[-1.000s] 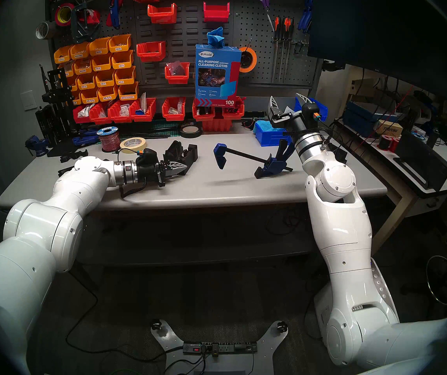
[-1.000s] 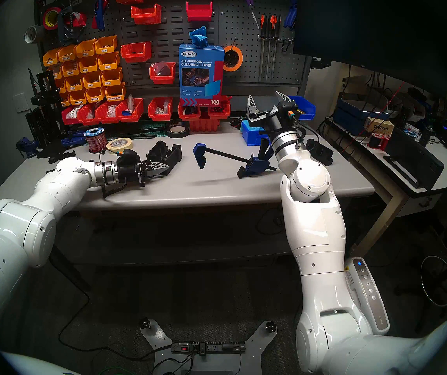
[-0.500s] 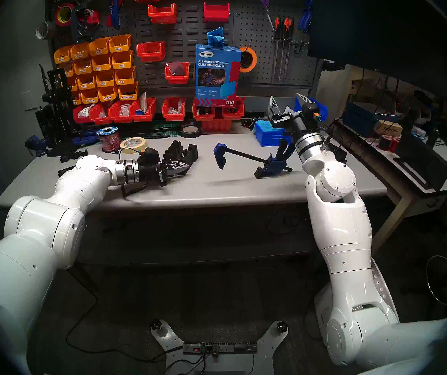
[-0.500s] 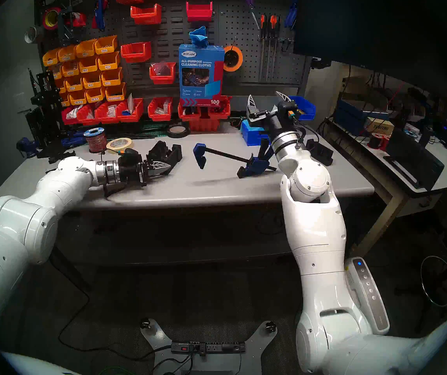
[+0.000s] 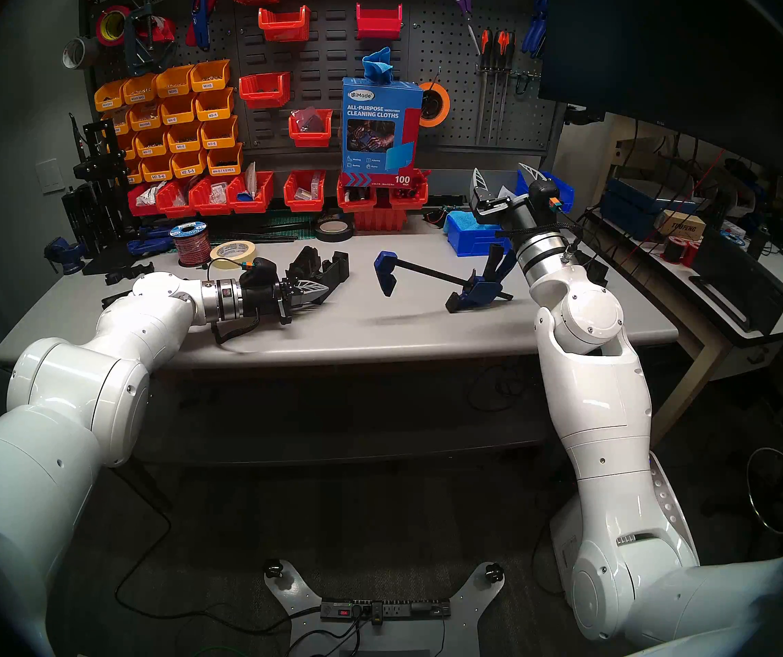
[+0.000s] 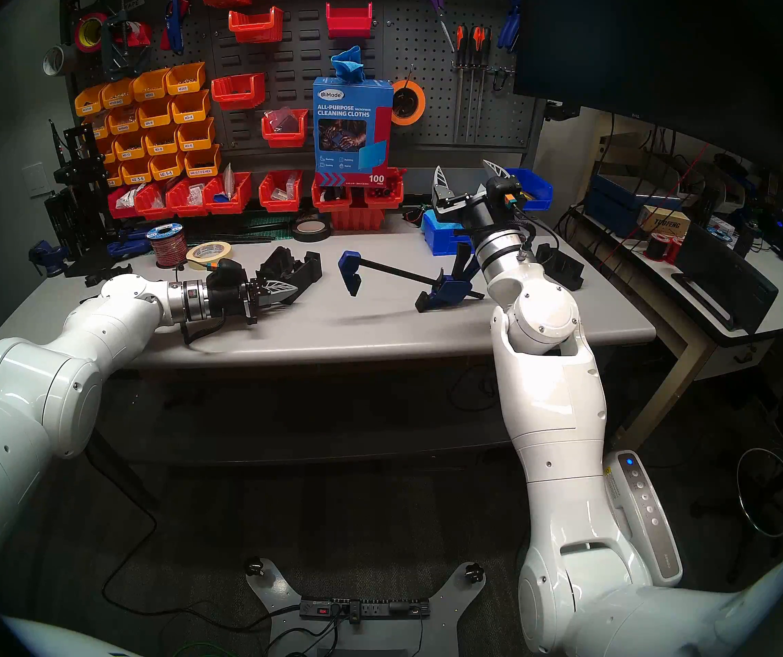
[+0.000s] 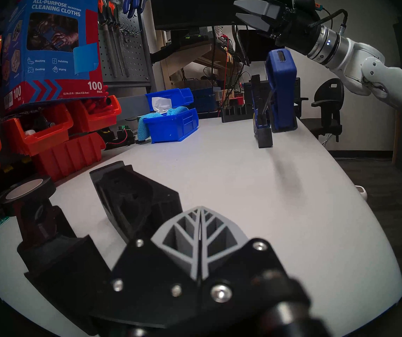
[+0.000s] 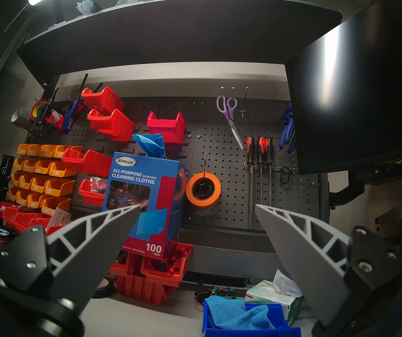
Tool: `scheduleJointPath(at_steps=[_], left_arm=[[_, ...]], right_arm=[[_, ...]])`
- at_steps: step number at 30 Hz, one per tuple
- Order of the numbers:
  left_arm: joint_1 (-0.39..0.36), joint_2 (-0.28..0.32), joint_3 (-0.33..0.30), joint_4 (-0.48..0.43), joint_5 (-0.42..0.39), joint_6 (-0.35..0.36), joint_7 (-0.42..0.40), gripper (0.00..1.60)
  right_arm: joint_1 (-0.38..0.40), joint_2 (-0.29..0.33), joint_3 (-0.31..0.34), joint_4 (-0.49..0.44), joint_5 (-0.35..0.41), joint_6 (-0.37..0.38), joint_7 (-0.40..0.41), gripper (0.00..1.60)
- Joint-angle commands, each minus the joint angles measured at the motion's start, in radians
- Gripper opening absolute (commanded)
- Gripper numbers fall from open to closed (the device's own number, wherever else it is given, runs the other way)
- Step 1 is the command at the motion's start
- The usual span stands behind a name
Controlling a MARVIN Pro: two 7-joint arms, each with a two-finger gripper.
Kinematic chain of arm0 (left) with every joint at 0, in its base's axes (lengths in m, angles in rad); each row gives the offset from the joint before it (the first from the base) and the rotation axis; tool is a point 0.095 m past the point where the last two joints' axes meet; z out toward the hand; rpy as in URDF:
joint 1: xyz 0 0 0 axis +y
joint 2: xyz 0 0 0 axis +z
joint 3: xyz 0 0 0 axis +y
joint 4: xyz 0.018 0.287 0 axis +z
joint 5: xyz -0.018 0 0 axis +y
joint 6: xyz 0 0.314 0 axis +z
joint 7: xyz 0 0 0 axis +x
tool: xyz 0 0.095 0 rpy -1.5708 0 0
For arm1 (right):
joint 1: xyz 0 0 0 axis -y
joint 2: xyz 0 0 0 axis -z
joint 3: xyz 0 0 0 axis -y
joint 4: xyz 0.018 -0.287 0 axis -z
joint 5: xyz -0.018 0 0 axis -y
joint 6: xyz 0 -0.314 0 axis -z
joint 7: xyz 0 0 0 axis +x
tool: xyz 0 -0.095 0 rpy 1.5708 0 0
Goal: Clamp the two 3D printed pieces together with the clamp
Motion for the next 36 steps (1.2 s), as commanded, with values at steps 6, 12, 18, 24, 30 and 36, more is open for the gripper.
scheduleJointPath(at_steps=[6,12,18,24,30,36], left_arm=[[-0.055,0.0,-0.009,0.007,-0.007,-0.005,0.003,0.0],[-0.059,0.002,-0.01,0.014,-0.006,-0.007,0.003,0.0],[-0.061,0.002,-0.015,0.02,-0.01,-0.006,0.003,0.0],[-0.055,-0.003,-0.036,0.014,-0.029,-0.018,-0.016,0.0],[-0.051,-0.013,-0.086,0.006,-0.075,-0.012,-0.05,0.0],[-0.046,-0.025,-0.156,-0.019,-0.138,-0.019,-0.104,0.0]], right_arm=[[0.029,0.0,-0.001,-0.034,-0.002,-0.007,0.001,1.6],[0.029,0.0,-0.001,-0.034,-0.002,-0.007,0.001,1.6],[0.029,0.0,-0.001,-0.034,-0.002,-0.007,0.001,1.6],[0.029,0.0,-0.001,-0.034,-0.002,-0.007,0.001,1.6],[0.029,0.0,-0.001,-0.033,-0.001,-0.007,0.001,1.6],[0.029,0.0,-0.001,-0.032,-0.001,-0.008,0.001,1.6]])
